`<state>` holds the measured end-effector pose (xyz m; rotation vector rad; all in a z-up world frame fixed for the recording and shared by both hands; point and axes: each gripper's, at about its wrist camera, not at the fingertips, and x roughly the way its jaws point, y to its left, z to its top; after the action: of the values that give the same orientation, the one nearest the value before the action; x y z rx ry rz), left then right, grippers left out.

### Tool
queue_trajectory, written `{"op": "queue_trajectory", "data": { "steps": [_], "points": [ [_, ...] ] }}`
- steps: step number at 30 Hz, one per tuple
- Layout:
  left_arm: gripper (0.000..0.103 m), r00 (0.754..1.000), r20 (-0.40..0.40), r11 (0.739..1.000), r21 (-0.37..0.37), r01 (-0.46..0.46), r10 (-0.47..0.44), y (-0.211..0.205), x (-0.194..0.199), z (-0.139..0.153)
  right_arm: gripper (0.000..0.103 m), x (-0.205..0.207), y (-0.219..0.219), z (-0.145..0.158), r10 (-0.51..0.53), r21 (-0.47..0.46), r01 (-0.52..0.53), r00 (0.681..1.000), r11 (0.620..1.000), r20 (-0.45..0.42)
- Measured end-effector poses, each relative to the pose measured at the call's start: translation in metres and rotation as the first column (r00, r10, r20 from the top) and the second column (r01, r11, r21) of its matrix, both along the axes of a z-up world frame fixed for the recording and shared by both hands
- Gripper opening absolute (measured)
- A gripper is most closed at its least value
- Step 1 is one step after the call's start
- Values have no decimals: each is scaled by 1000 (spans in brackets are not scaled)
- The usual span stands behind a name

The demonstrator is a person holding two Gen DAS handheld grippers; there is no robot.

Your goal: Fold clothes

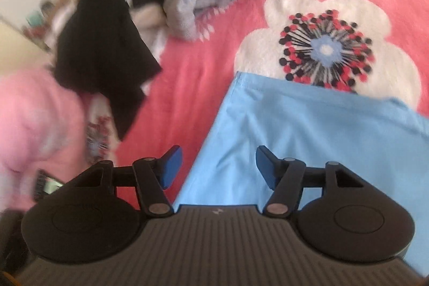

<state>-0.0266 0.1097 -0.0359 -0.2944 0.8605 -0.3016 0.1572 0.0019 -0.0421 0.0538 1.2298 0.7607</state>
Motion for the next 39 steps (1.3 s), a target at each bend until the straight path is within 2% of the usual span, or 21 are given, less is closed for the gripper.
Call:
{"op": "queue_trajectory", "data": {
  "steps": [6, 9, 11, 13, 15, 22, 28, 32, 39],
  "points": [
    [6, 999, 34, 999, 26, 33, -34, -10, -1, 1, 61, 6, 51, -19, 112, -213, -104, 993, 972, 24],
    [6, 997, 47, 998, 36, 53, -55, -15, 0, 2, 56, 6, 54, -29, 116, -263, -102, 992, 959, 40],
    [6, 996, 56, 997, 44, 63, -65, -17, 0, 3, 38, 8, 51, -32, 107, -281, -88, 993, 956, 55],
    [6, 995, 64, 997, 38, 69, -71, -18, 0, 5, 13, 11, 43, -31, 83, -279, -60, 994, 958, 74],
    [6, 994, 76, 997, 26, 76, -78, -20, 1, 8, 6, 17, 26, -27, 41, -237, -24, 997, 971, 68],
    [6, 982, 115, 988, -22, 155, -152, -36, 2, 22, 5, 17, -47, 7, -74, -92, 84, 991, 992, 107],
    [6, 962, 99, 960, -87, 265, -256, -70, 13, 28, 5, 9, -116, 32, -140, -56, 153, 972, 987, 190],
    [6, 937, 62, 932, -103, 348, -343, -107, 21, 27, 5, 0, -161, 33, -191, -54, 208, 956, 977, 223],
    [6, 877, 34, 875, -60, 480, -479, -175, 39, 19, 5, -6, -232, 23, -272, -44, 296, 919, 954, 287]
  ]
}}
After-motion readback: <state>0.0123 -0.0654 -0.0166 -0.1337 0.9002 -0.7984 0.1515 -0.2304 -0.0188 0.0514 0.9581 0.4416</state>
